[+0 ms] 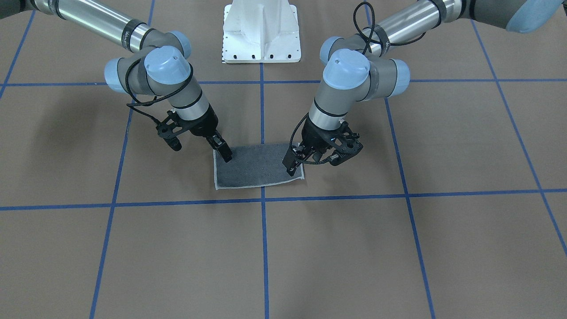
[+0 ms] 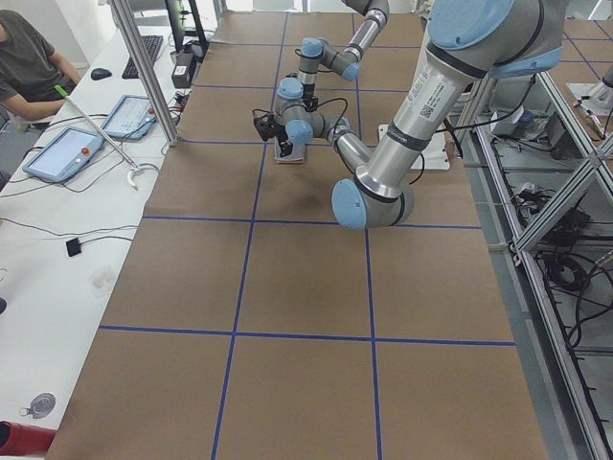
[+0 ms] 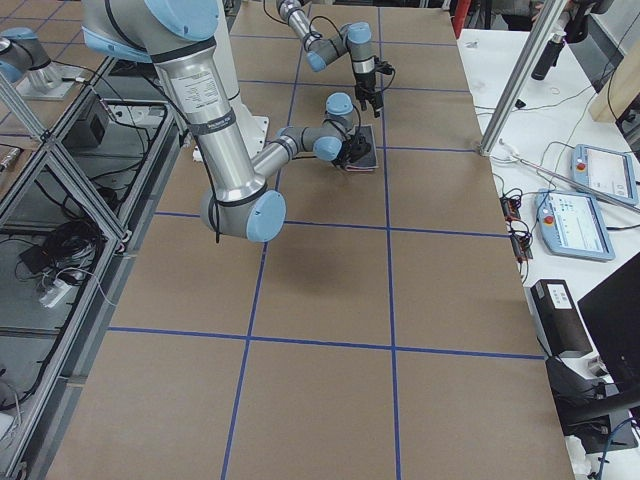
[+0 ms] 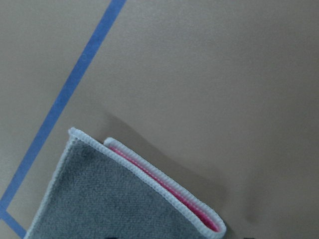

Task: Fold towel twice with both arms
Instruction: 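Move the right gripper to the folded towel's end nearest it and grasp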

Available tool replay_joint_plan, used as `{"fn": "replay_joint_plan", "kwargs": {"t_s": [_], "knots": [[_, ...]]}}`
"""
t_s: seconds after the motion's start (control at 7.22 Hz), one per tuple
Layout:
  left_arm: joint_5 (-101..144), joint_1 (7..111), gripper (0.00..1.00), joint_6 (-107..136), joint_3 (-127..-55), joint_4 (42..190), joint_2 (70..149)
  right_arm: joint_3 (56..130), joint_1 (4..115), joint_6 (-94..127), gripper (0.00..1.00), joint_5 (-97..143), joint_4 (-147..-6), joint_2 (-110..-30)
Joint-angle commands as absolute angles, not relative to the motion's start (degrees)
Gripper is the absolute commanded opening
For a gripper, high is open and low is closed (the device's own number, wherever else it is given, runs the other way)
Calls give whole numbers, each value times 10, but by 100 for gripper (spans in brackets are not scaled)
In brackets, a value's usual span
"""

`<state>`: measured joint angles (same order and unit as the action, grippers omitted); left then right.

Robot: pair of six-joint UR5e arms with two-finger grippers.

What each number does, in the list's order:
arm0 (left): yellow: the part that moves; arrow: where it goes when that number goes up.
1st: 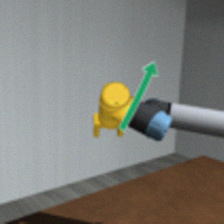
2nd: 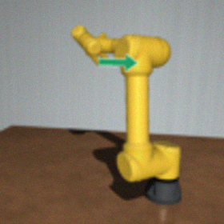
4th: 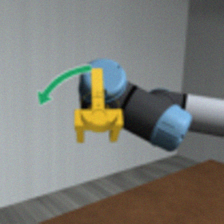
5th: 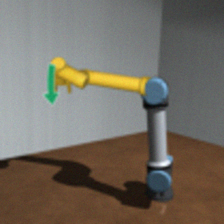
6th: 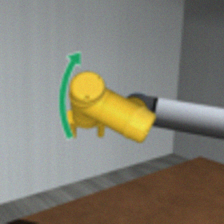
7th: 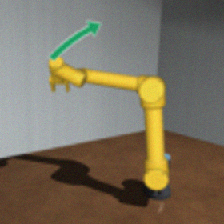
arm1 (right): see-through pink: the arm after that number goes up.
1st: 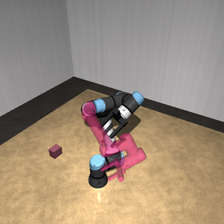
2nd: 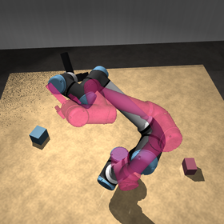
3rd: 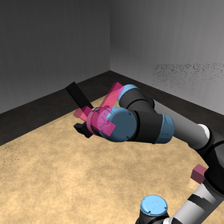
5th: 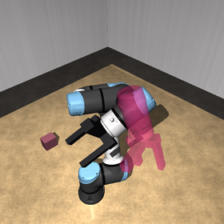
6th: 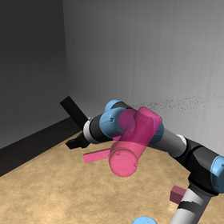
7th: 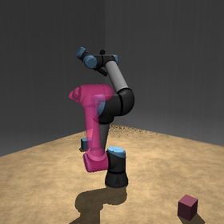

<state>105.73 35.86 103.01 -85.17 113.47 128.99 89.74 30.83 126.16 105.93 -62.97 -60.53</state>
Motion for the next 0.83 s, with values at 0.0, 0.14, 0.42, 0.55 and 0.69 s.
{"fn": "replay_joint_plan", "kwargs": {"t_s": [0.0, 0.14, 0.42, 0.55, 0.69], "knots": [[1057, 359, 100, 1030, -852, 1134, 1290, 898, 308, 1261, 64, 1059, -629, -613], [1057, 359, 100, 1031, -853, 1134, 1290, 902, 310, 1262, 61, 1060, -630, -612], [1057, 359, 100, 1034, -856, 1133, 1289, 903, 314, 1273, 43, 1056, -635, -610], [1057, 359, 100, 1035, -858, 1133, 1289, 903, 314, 1274, 41, 1056, -635, -611], [1057, 359, 100, 1035, -860, 1132, 1289, 904, 315, 1274, 26, 1056, -635, -611]]}}
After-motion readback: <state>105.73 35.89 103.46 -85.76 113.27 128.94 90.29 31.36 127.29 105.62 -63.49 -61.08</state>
